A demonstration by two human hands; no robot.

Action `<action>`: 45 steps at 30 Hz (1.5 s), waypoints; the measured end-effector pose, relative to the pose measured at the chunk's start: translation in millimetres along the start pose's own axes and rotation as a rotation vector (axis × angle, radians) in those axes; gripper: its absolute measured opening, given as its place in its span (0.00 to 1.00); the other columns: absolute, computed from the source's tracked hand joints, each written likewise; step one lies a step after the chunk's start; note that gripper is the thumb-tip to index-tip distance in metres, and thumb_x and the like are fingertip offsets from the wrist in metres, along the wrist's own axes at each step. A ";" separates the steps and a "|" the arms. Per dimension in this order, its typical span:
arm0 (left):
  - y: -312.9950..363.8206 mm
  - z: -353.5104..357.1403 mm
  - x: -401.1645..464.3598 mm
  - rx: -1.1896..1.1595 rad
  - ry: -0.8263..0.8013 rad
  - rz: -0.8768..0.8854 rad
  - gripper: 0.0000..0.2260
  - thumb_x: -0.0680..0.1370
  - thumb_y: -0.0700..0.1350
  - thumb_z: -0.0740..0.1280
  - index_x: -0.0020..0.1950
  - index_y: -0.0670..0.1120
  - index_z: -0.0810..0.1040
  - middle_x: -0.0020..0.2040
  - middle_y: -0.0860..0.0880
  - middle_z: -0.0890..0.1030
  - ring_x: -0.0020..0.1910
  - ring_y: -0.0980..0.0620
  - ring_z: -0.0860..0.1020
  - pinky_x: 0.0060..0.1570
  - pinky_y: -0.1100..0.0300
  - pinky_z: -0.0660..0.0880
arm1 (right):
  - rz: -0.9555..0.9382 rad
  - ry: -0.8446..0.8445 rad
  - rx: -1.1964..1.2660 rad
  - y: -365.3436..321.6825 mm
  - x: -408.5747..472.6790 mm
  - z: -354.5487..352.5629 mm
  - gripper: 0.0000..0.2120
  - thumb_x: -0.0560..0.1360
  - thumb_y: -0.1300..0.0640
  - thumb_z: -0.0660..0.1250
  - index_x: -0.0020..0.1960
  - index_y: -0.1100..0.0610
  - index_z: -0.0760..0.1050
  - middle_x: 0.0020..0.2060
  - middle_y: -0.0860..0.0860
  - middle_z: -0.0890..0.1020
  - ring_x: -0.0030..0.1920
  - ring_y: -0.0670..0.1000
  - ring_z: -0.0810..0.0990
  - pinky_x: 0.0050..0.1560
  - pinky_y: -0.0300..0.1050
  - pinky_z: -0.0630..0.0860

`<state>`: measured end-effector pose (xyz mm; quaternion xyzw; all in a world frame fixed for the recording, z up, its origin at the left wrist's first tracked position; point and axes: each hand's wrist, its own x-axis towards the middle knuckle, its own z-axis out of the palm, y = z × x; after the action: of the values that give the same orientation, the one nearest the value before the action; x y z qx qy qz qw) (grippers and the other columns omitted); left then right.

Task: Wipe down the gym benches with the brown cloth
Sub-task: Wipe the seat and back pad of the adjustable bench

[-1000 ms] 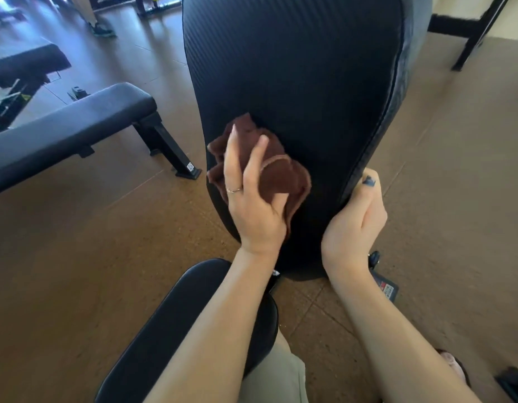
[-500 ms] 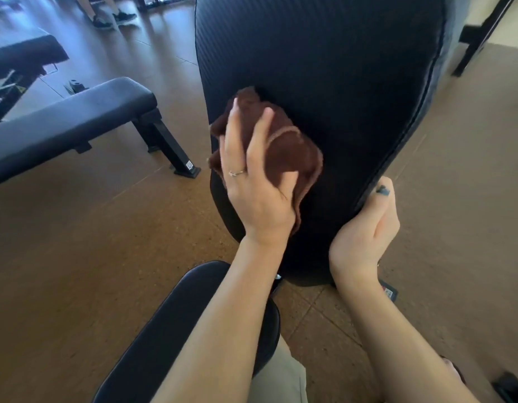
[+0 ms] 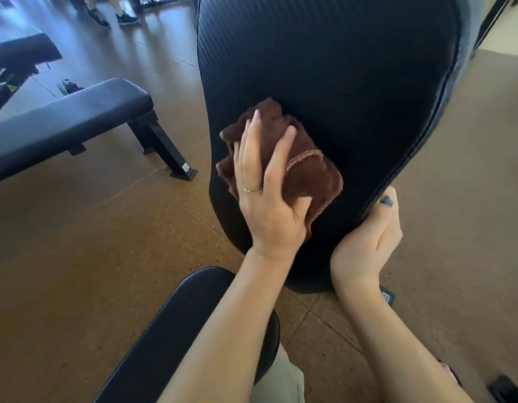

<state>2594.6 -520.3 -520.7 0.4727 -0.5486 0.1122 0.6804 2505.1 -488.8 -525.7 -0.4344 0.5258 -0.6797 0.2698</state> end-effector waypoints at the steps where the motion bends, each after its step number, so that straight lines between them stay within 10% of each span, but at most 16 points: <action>1: -15.3 -2.6 -0.6 0.008 0.004 -0.012 0.14 0.87 0.52 0.59 0.71 0.52 0.68 0.76 0.43 0.68 0.78 0.45 0.63 0.78 0.43 0.61 | 0.018 0.015 0.004 -1.4 -0.6 1.1 0.16 0.86 0.59 0.47 0.53 0.59 0.73 0.40 0.37 0.78 0.41 0.33 0.74 0.44 0.29 0.71; 5: -74.6 -22.8 -20.9 -0.024 0.050 -0.503 0.24 0.79 0.51 0.62 0.69 0.75 0.65 0.78 0.48 0.68 0.77 0.46 0.67 0.77 0.50 0.65 | 0.141 0.023 0.014 -6.0 -4.2 5.8 0.22 0.84 0.53 0.47 0.61 0.64 0.74 0.50 0.48 0.78 0.43 0.29 0.74 0.48 0.24 0.70; 9: -93.9 -25.3 -29.9 -0.067 0.188 -0.888 0.14 0.84 0.56 0.59 0.70 0.64 0.67 0.66 0.58 0.75 0.67 0.55 0.74 0.73 0.43 0.71 | 0.252 0.003 0.052 -9.8 0.0 6.2 0.19 0.89 0.57 0.46 0.65 0.60 0.74 0.54 0.44 0.80 0.47 0.26 0.76 0.51 0.21 0.71; 17: -29.0 -6.0 18.6 -0.065 0.088 -0.419 0.20 0.84 0.46 0.60 0.76 0.45 0.67 0.78 0.41 0.68 0.77 0.45 0.67 0.74 0.69 0.59 | 0.143 0.020 0.021 -15.6 -4.1 6.4 0.25 0.82 0.52 0.45 0.63 0.64 0.75 0.50 0.41 0.78 0.45 0.27 0.75 0.50 0.25 0.71; 20: -50.0 -9.7 14.9 -0.070 0.103 -0.353 0.18 0.83 0.43 0.60 0.72 0.55 0.65 0.77 0.40 0.68 0.76 0.47 0.67 0.72 0.70 0.62 | 0.125 0.035 0.003 -13.7 -5.8 6.5 0.19 0.84 0.55 0.45 0.58 0.61 0.73 0.46 0.40 0.77 0.42 0.30 0.74 0.49 0.28 0.71; 30: -94.5 -22.4 -59.9 -0.064 0.209 -0.910 0.11 0.79 0.64 0.60 0.60 0.79 0.68 0.66 0.59 0.76 0.66 0.58 0.76 0.70 0.48 0.74 | 0.238 -0.018 0.042 -5.8 -2.3 1.8 0.20 0.89 0.51 0.47 0.63 0.63 0.72 0.54 0.49 0.78 0.41 0.26 0.73 0.47 0.22 0.69; 34: -87.8 -22.1 -74.7 -0.029 0.232 -1.109 0.11 0.84 0.60 0.59 0.66 0.71 0.69 0.68 0.56 0.75 0.66 0.54 0.75 0.70 0.46 0.71 | 0.360 -0.067 0.090 -5.5 0.7 0.1 0.22 0.88 0.49 0.50 0.72 0.60 0.71 0.66 0.53 0.79 0.47 0.34 0.75 0.45 0.19 0.68; 38: -61.9 -12.2 -98.6 0.005 0.220 -1.300 0.20 0.87 0.56 0.56 0.79 0.57 0.64 0.74 0.48 0.68 0.68 0.46 0.73 0.60 0.54 0.67 | 0.205 -0.103 0.035 -8.0 -3.6 -1.1 0.19 0.86 0.46 0.46 0.57 0.53 0.73 0.48 0.43 0.79 0.46 0.32 0.75 0.49 0.23 0.71; 45: 35.8 10.9 -149.0 -0.062 0.232 -1.447 0.18 0.85 0.59 0.57 0.75 0.64 0.64 0.65 0.52 0.65 0.62 0.45 0.73 0.68 0.40 0.73 | 0.007 -0.210 0.067 -6.5 4.2 -20.3 0.16 0.86 0.56 0.50 0.41 0.49 0.64 0.32 0.41 0.66 0.31 0.36 0.68 0.36 0.29 0.67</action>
<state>2508.0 -455.2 -629.6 0.6823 -0.0266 -0.3316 0.6510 2485.9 -480.5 -519.7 -0.4921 0.4732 -0.6467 0.3401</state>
